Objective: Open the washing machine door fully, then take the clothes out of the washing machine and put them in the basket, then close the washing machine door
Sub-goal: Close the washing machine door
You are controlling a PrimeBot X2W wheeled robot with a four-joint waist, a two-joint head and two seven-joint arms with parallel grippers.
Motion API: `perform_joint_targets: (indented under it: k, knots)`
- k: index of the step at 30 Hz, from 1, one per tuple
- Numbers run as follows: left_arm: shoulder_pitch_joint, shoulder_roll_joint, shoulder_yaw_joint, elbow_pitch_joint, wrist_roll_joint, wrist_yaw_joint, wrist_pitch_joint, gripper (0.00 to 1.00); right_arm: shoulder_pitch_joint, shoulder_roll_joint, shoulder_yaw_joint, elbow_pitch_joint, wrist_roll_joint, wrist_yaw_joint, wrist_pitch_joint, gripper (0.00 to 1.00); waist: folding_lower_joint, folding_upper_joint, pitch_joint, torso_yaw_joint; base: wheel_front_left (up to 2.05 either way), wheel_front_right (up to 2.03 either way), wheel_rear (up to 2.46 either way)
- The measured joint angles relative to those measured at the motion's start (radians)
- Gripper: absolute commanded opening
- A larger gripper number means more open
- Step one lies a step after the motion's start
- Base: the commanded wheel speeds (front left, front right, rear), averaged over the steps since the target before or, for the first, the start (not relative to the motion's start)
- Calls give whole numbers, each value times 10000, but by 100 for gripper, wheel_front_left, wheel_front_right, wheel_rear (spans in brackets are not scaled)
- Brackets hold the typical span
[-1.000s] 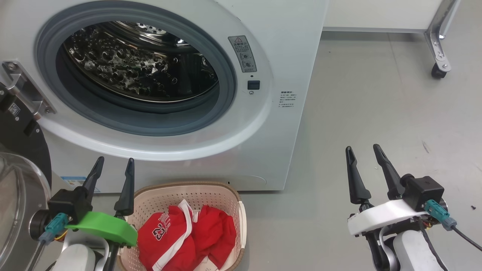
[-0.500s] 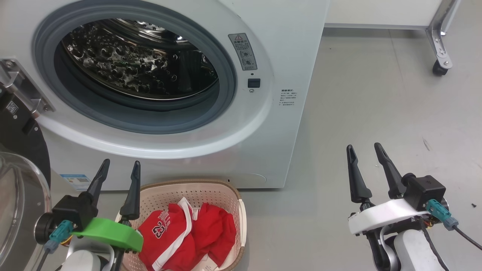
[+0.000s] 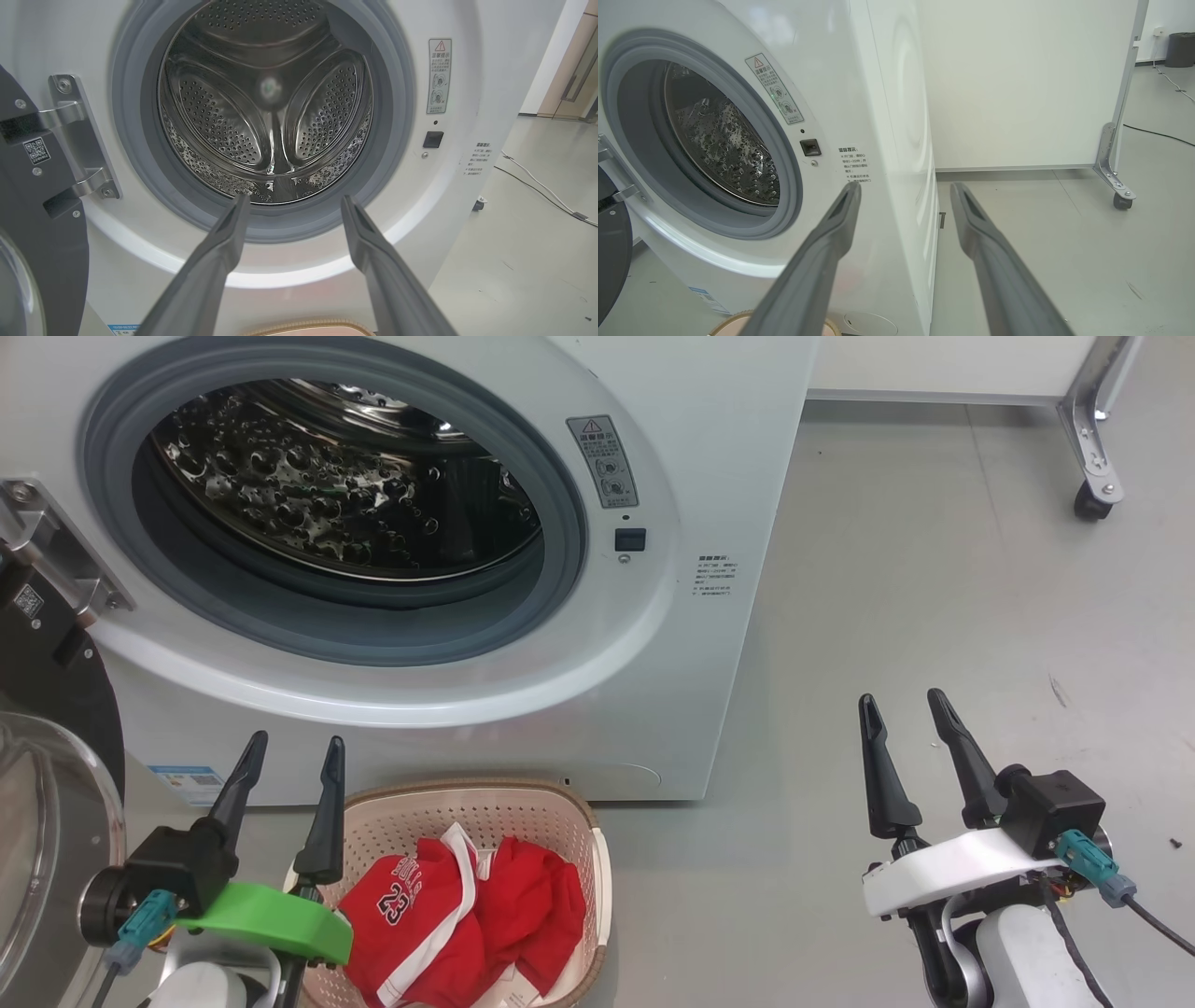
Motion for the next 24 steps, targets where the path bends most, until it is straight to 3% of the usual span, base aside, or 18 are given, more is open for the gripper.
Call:
perform_joint_targets:
  k: [24]
  knots:
    - [196,-199,81,-245,144,-13,0,100,0,4,19,-4,0,0,0,100,0,0,2,-45,0,0,0]
